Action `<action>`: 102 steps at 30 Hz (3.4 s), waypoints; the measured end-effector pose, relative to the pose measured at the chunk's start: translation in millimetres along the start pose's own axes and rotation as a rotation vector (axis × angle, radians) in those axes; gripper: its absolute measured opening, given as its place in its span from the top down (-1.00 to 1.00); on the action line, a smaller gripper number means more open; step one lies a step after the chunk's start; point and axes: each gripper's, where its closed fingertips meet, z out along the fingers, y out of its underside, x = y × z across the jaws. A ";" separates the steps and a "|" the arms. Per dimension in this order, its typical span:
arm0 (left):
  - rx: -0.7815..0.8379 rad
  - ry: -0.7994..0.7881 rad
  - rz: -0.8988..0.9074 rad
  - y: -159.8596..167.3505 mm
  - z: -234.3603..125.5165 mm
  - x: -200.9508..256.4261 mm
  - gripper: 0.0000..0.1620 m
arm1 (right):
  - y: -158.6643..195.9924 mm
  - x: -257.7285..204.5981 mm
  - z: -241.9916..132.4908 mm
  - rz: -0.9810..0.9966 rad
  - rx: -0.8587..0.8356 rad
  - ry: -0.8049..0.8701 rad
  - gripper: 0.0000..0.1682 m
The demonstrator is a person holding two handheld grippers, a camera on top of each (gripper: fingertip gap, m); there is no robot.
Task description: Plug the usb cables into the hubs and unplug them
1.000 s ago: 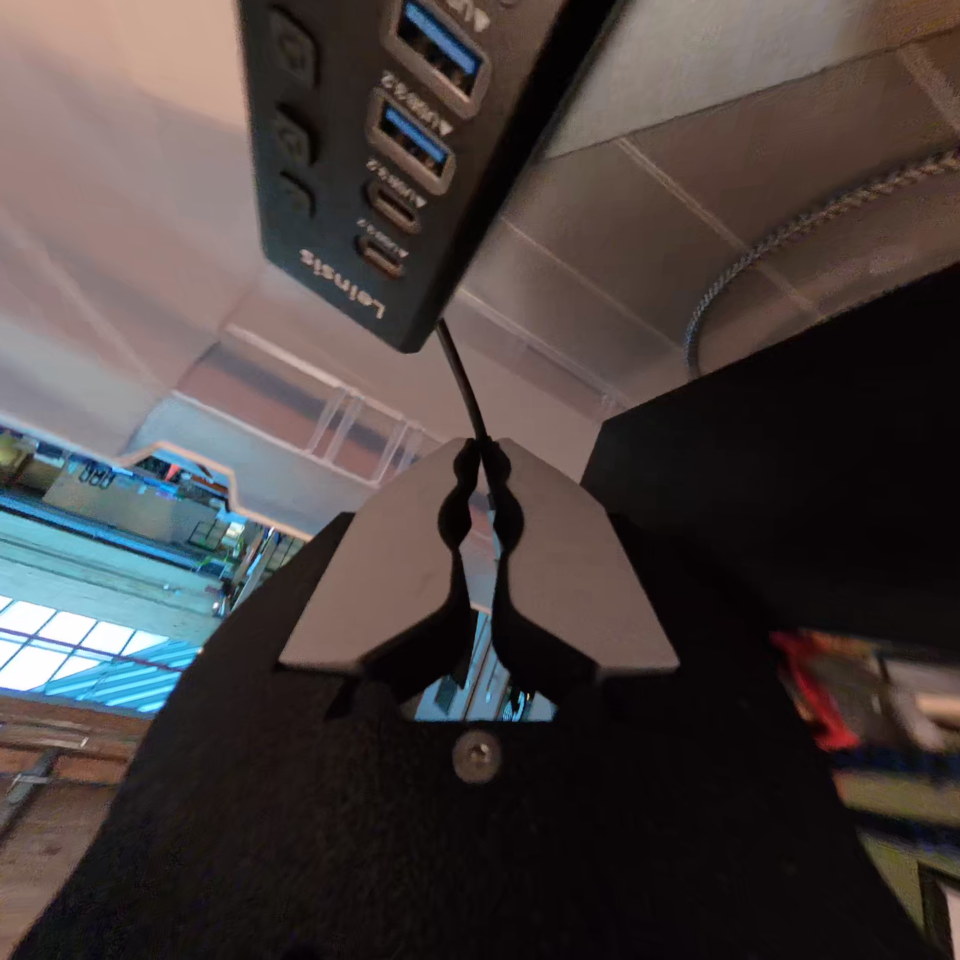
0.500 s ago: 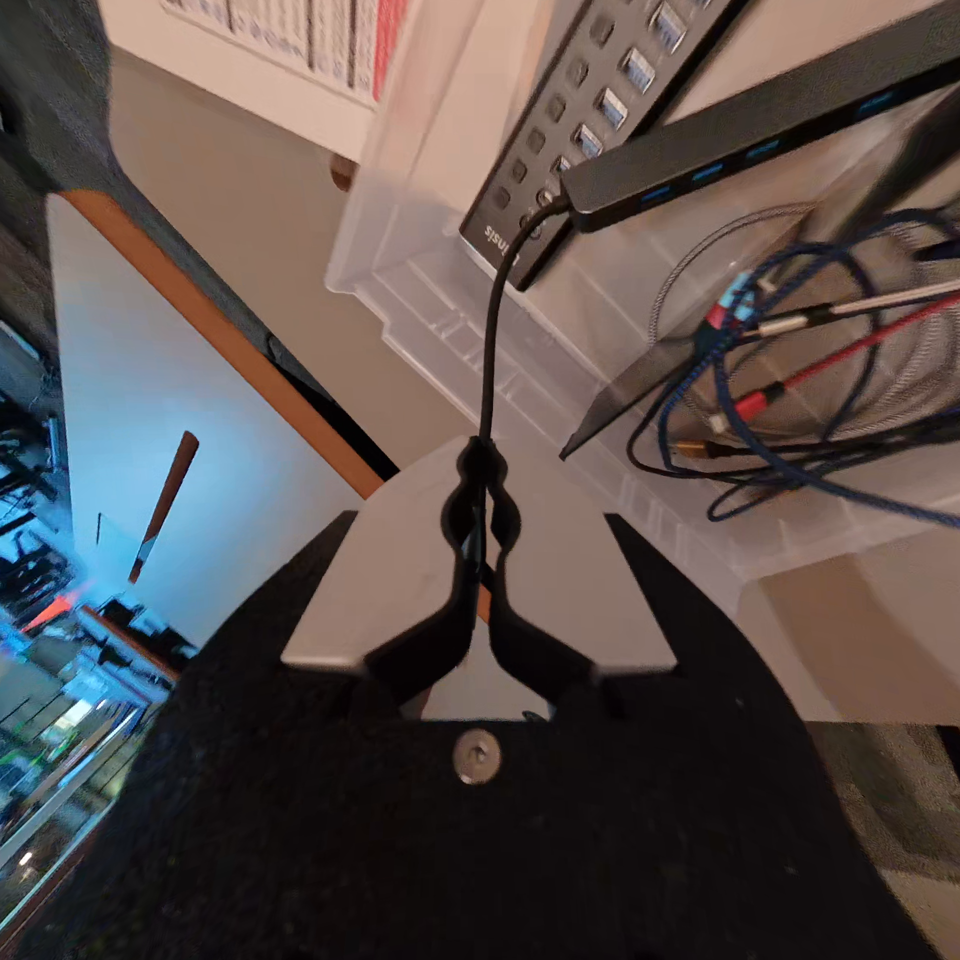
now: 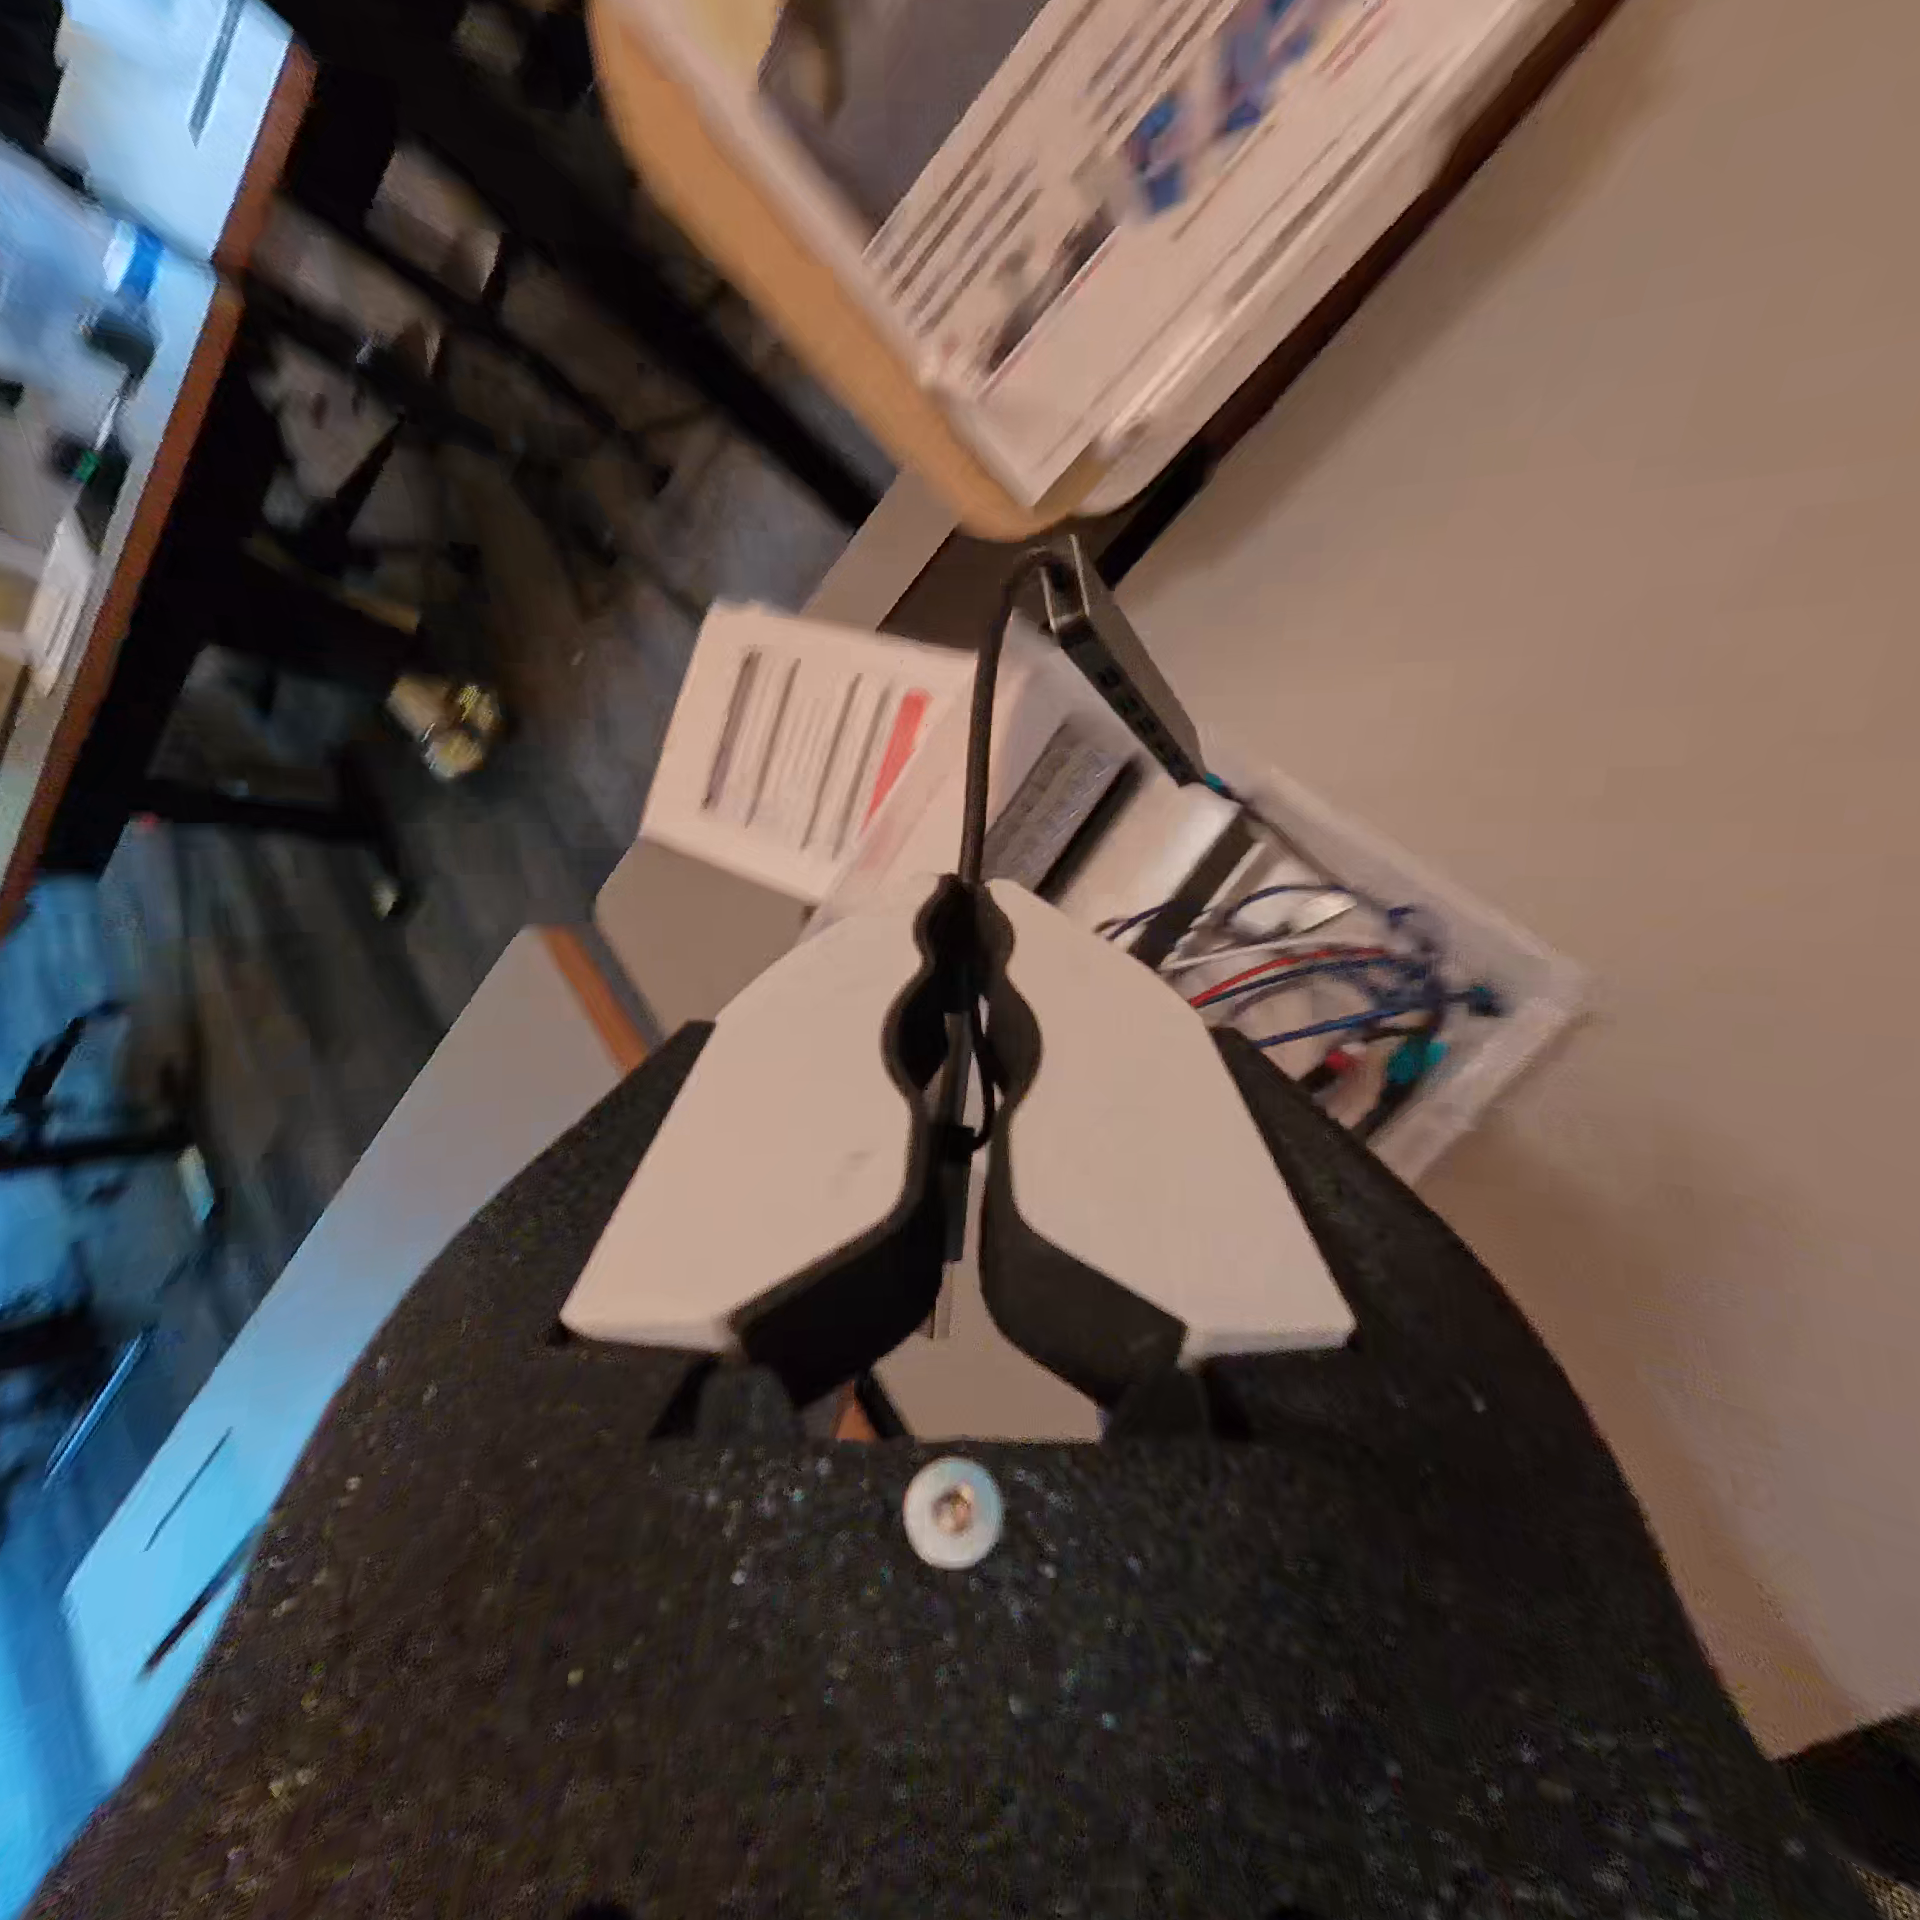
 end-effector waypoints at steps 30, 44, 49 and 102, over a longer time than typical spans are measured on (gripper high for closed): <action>0.405 0.660 0.200 -104.7 -41.4 262.0 0.98 | -46.6 -110.2 -9.4 0.442 0.187 -0.738 0.87; 0.340 0.745 0.468 -75.9 -39.0 329.3 0.42 | -1.4 -129.8 -6.4 0.418 -0.134 -0.827 0.87; 0.241 0.813 0.535 -68.3 -18.7 365.2 0.52 | 15.3 -151.5 -8.7 0.238 -0.232 -0.850 0.87; -0.005 1.801 -0.480 -93.8 -8.8 340.9 0.88 | -43.9 -71.5 -15.4 -0.287 0.429 -0.291 0.56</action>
